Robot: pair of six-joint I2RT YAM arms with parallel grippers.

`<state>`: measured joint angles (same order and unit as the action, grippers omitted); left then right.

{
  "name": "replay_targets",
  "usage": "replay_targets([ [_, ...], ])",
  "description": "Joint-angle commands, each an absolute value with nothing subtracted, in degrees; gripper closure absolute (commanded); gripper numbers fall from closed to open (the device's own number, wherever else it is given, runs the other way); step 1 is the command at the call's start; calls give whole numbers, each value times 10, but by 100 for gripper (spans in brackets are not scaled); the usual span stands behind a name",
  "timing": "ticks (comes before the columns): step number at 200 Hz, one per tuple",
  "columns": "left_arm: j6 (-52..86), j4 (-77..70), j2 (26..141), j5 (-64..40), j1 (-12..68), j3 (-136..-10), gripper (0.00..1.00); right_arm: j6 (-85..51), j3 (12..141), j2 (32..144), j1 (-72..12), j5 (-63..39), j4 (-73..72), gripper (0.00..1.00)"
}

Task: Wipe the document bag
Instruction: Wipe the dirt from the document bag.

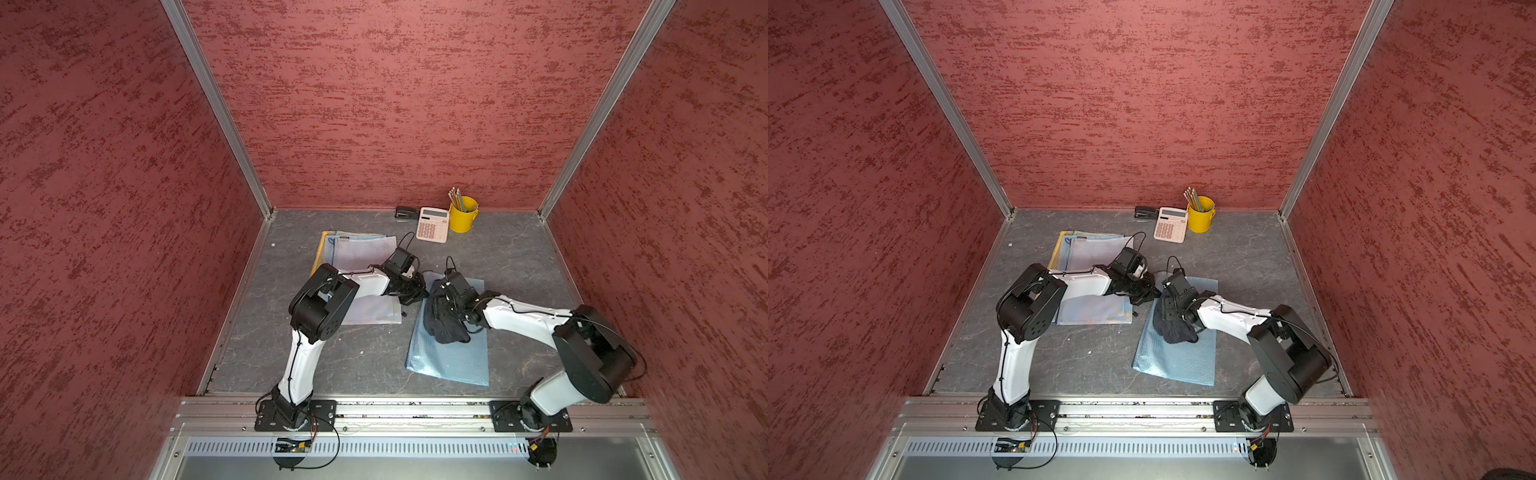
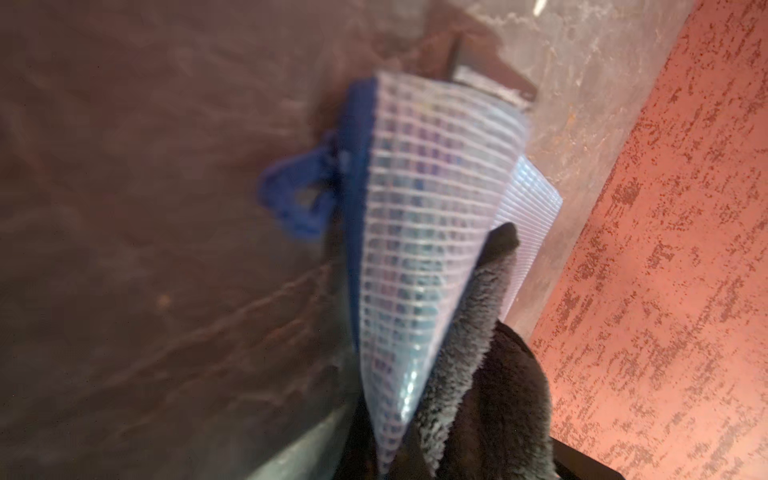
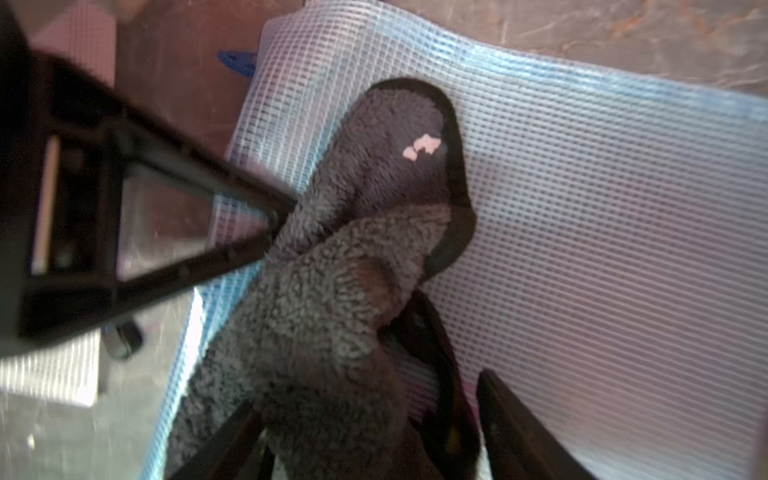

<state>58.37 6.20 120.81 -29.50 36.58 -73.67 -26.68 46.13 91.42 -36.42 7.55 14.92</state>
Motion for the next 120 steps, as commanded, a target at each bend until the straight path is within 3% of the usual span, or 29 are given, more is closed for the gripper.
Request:
replay_targets([
  [1, 612, 33, 1207, -278, 358, -716, 100, -285, 457, 923, -375, 112, 124, 34],
  [47, 604, 32, 1204, -279, 350, -710, 100, -266, 447, 919, -379, 240, 214, 38],
  [80, 607, 19, 1186, -270, 335, -677, 100, -259, 459, 909, -336, 225, 249, 67],
  [99, 608, 5, 1170, -270, 320, -652, 100, -259, 467, 926, -303, 225, 265, 79],
  [120, 596, 11, 1165, -276, 315, -647, 100, -249, 485, 945, -269, 218, 267, 83],
])
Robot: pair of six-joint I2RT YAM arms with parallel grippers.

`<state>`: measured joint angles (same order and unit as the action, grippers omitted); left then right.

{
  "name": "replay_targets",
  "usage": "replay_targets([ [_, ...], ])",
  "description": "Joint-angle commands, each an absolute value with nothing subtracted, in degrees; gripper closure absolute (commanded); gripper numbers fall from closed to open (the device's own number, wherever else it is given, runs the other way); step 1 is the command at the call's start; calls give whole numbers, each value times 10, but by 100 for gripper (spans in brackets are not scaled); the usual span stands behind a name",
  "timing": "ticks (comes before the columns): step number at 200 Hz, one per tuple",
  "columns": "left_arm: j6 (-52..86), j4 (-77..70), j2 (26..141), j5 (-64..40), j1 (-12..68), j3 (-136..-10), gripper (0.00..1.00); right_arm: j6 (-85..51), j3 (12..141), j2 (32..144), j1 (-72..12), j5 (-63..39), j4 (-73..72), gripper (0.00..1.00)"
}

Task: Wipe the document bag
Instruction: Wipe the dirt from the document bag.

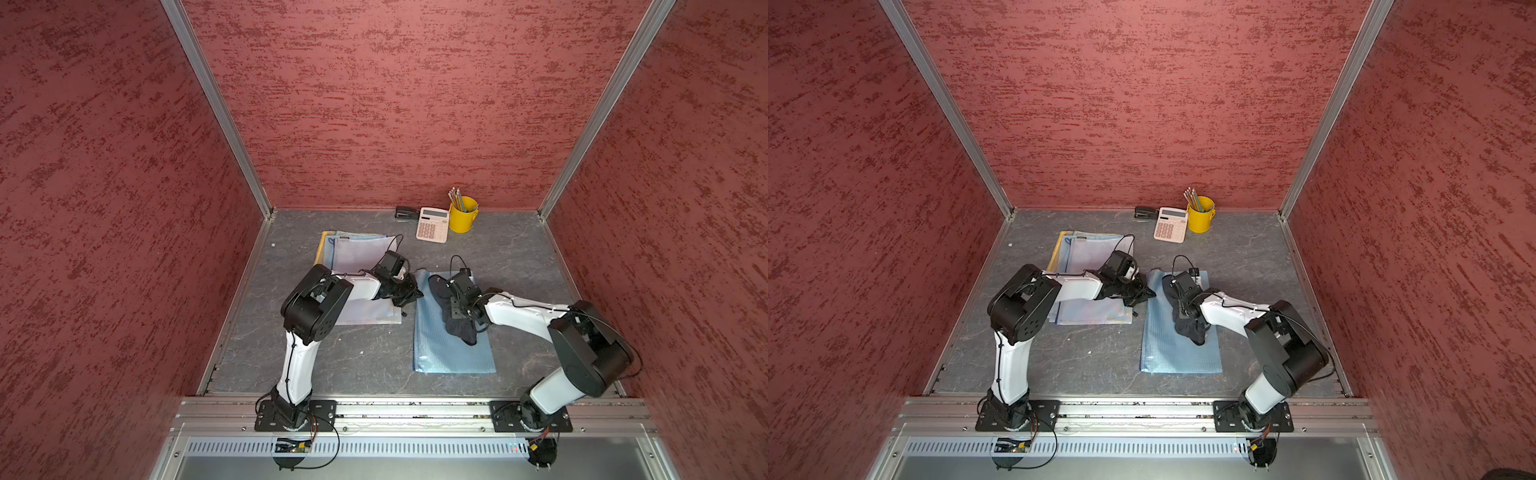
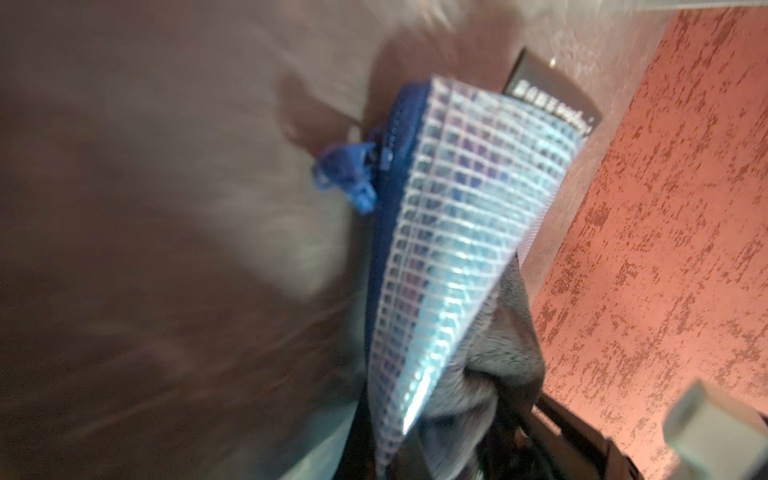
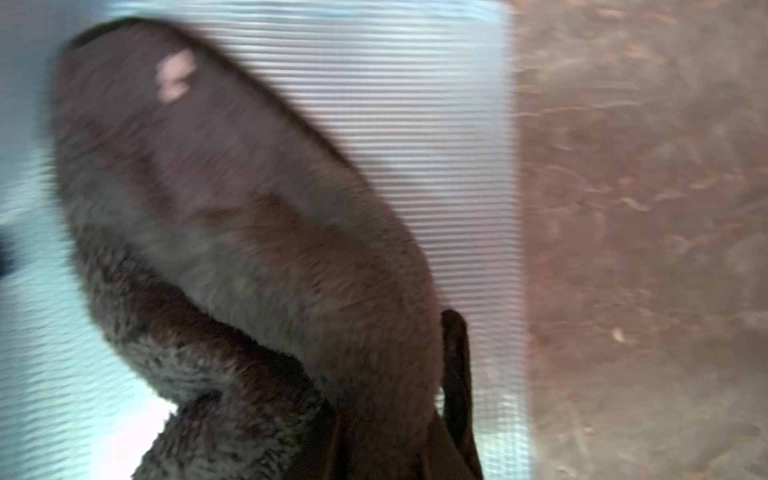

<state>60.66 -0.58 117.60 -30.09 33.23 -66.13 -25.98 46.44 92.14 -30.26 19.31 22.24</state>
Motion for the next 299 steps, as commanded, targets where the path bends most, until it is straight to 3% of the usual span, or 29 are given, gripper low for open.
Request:
replay_targets([
  [1, 596, 11, 1165, -276, 315, -647, 100, -248, 487, 945, -268, 219, 267, 83],
  [18, 594, 10, 1171, -284, 316, -650, 100, -235, 518, 937, -262, 221, 272, 93],
  [62, 604, 0, 1195, -289, 333, -673, 100, -225, 565, 853, -292, 97, 223, 87],
  [88, 606, -3, 1206, -296, 335, -684, 100, -257, 534, 882, -317, 45, 188, 77],
  [126, 601, 4, 1209, -299, 335, -689, 100, -299, 485, 909, -323, 60, 153, 44],
  [146, 602, 4, 1211, -300, 336, -689, 100, -296, 476, 901, -324, 57, 139, 37],
  [170, 601, 4, 1213, -300, 336, -691, 100, -284, 478, 932, -324, 53, 123, 35],
  [197, 601, 5, 1214, -302, 336, -693, 100, -301, 498, 994, -324, 71, 141, 48],
  [251, 609, -9, 1203, -304, 326, -681, 100, -363, 428, 960, -324, 149, 213, 93],
  [268, 607, -7, 1195, -303, 320, -677, 100, -379, 430, 939, -324, 184, 273, 100],
  [299, 597, 5, 1188, -303, 317, -674, 100, -392, 452, 855, -324, 203, 318, 100],
])
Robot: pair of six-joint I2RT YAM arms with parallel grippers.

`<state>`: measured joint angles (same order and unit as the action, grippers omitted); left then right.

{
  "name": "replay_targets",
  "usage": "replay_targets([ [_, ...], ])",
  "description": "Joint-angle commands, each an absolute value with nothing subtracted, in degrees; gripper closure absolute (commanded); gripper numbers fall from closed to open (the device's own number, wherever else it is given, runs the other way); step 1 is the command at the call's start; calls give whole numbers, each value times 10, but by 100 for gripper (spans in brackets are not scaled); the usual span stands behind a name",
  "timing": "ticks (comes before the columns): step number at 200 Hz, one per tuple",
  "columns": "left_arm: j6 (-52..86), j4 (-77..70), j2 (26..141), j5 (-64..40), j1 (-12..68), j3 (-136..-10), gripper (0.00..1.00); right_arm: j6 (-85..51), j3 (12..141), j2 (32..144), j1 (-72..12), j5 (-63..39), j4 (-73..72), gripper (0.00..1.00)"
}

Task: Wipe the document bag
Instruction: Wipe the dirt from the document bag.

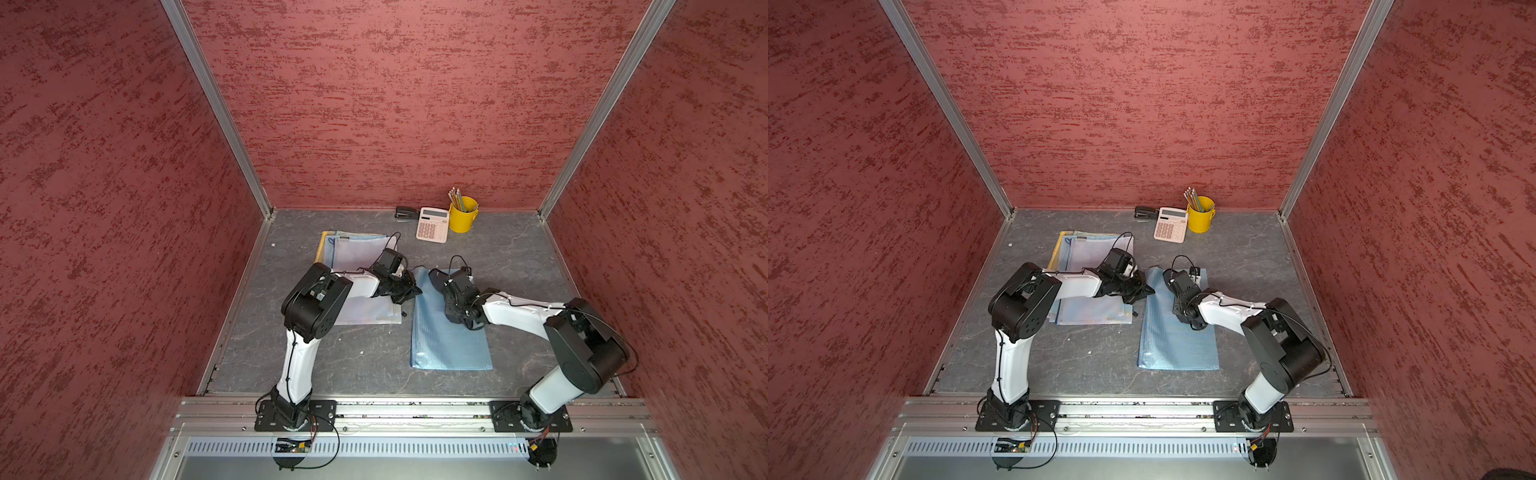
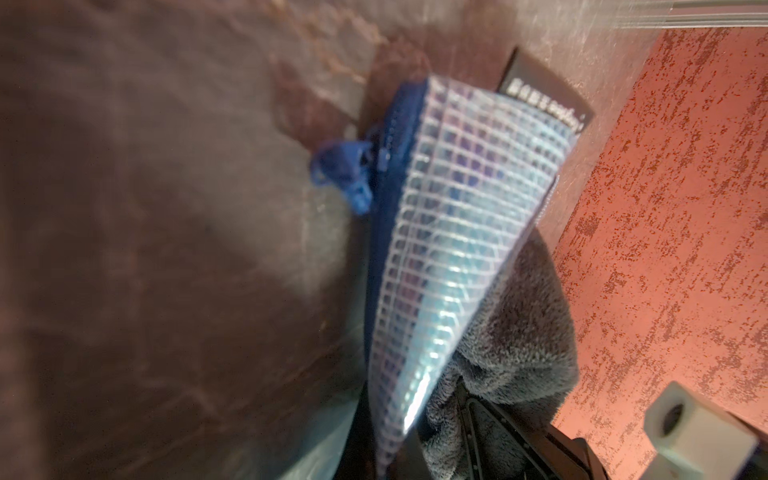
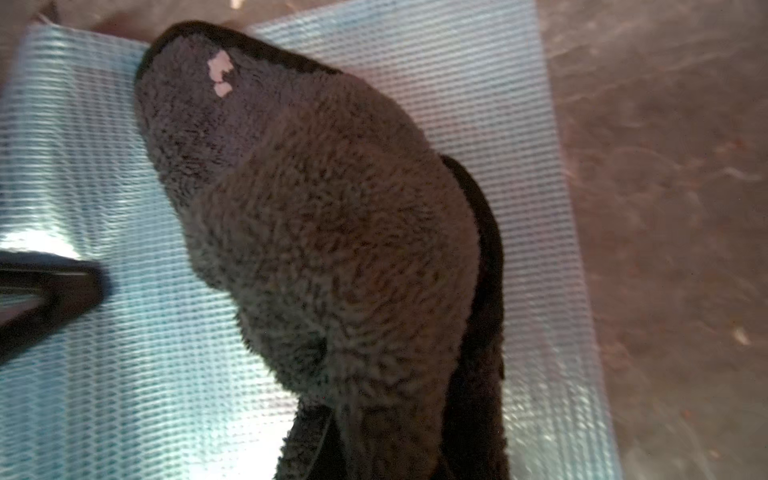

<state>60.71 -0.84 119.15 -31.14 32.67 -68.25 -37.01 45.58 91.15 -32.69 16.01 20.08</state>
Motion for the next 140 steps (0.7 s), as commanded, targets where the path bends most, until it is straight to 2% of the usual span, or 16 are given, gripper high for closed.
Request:
replay_targets([
  [1, 597, 5, 1188, -303, 318, -674, 100, -391, 453, 852, -324, 202, 317, 100],
  [26, 598, 3, 1193, -307, 323, -674, 100, -359, 489, 804, -327, 99, 222, 100],
  [56, 603, 0, 1206, -312, 331, -684, 100, -364, 495, 867, -356, 2, 89, 100],
  [99, 616, -4, 1219, -320, 337, -692, 100, -346, 479, 952, -361, -16, 23, 100],
  [116, 620, -8, 1220, -320, 337, -691, 100, -352, 473, 969, -363, -10, 63, 100],
  [140, 622, -10, 1219, -317, 336, -691, 100, -411, 412, 924, -363, 24, 137, 100],
])
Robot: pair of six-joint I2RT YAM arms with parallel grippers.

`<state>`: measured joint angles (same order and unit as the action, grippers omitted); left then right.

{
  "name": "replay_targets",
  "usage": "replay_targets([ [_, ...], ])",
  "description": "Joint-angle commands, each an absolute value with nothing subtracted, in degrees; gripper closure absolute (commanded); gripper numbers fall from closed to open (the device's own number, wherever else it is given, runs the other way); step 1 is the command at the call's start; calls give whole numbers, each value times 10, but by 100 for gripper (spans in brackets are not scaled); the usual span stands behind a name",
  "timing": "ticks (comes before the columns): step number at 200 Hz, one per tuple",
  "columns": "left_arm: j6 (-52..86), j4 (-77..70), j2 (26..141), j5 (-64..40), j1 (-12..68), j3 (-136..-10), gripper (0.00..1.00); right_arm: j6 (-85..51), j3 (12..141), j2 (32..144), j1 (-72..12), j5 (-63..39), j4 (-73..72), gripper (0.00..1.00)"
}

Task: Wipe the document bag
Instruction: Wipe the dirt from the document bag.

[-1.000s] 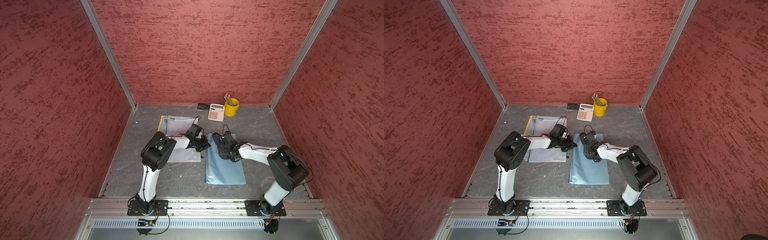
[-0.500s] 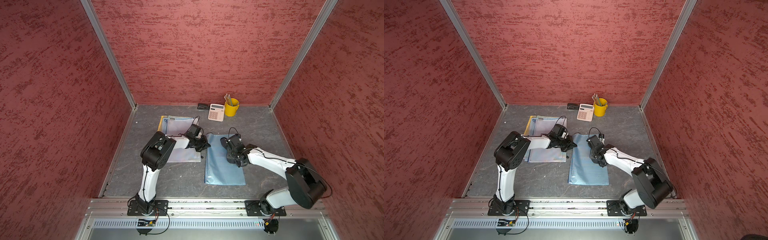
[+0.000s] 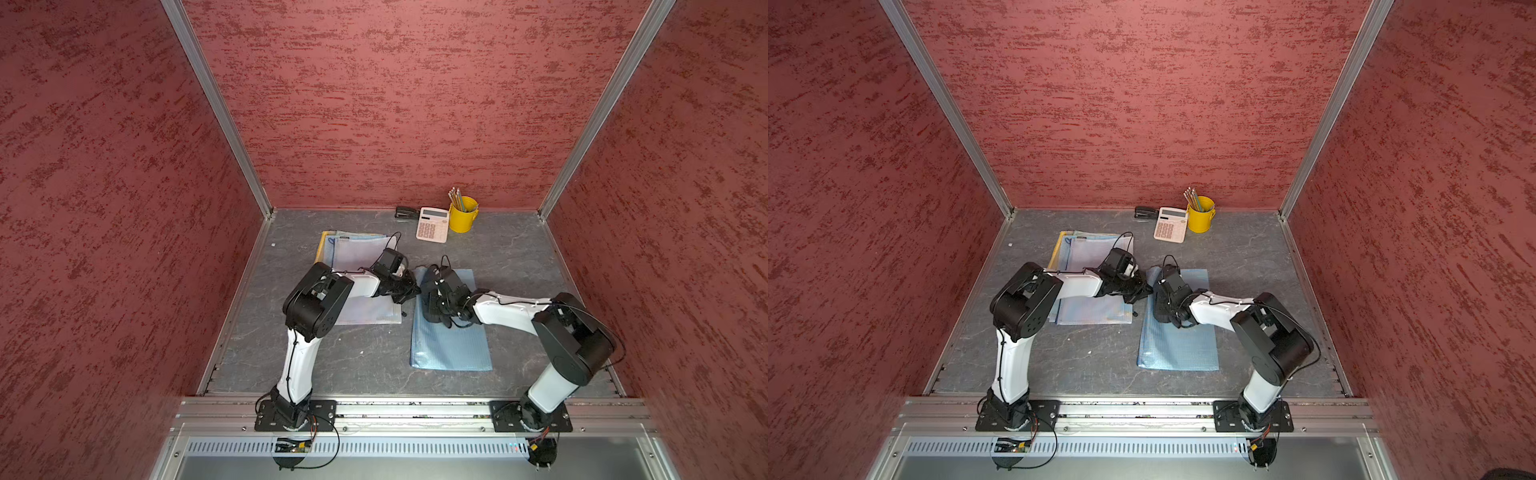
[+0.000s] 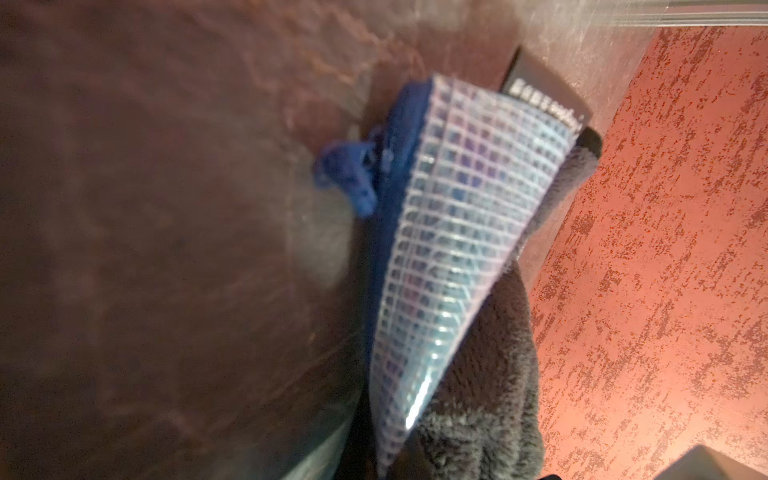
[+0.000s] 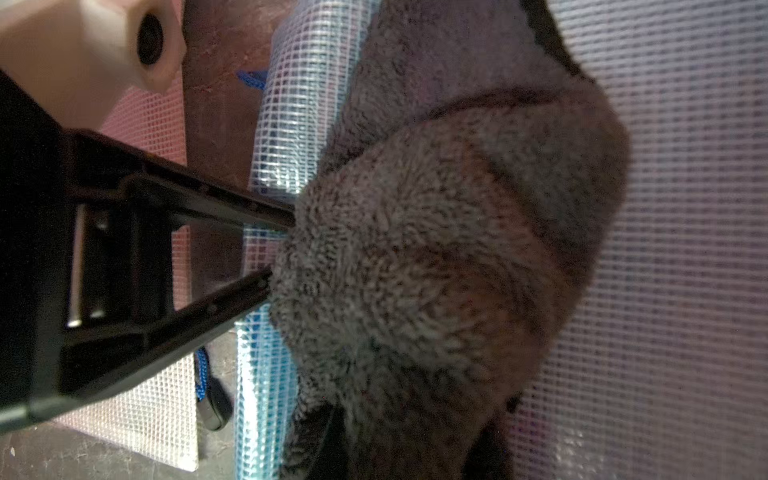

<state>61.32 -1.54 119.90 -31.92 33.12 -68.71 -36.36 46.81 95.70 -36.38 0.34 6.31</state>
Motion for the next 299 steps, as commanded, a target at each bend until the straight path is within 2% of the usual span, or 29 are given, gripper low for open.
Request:
replay_targets([
  [1, 622, -10, 1219, -317, 336, -690, 100, -414, 409, 921, -363, 23, 139, 100],
  [24, 628, -16, 1225, -312, 330, -693, 100, -497, 341, 842, -403, 38, 254, 100],
  [48, 632, -26, 1234, -324, 322, -701, 100, -597, 262, 706, -452, -10, 323, 100],
  [59, 624, -20, 1235, -327, 321, -706, 100, -618, 263, 650, -462, -8, 368, 100],
  [70, 618, -15, 1235, -329, 322, -708, 100, -602, 307, 625, -460, 36, 419, 100],
  [92, 617, -14, 1241, -337, 325, -710, 100, -506, 440, 694, -425, 119, 418, 100],
  [122, 625, -23, 1247, -341, 327, -711, 100, -424, 584, 858, -413, 85, 282, 100],
  [143, 631, -31, 1250, -334, 328, -710, 100, -428, 586, 932, -414, 40, 188, 100],
  [165, 650, -53, 1252, -331, 329, -703, 100, -453, 522, 979, -427, 7, 136, 100],
  [185, 668, -71, 1249, -321, 329, -695, 100, -511, 418, 957, -460, 7, 93, 100],
  [209, 705, -112, 1255, -313, 329, -684, 100, -556, 387, 907, -601, 102, 158, 100],
  [242, 718, -142, 1259, -316, 332, -689, 100, -723, 350, 898, -761, 49, 236, 100],
  [258, 702, -137, 1257, -323, 331, -694, 100, -785, 369, 851, -822, 71, 307, 100],
  [277, 670, -118, 1257, -340, 333, -701, 100, -765, 428, 799, -811, 142, 403, 100],
  [299, 639, -92, 1256, -362, 337, -702, 100, -655, 489, 751, -702, 223, 438, 100],
])
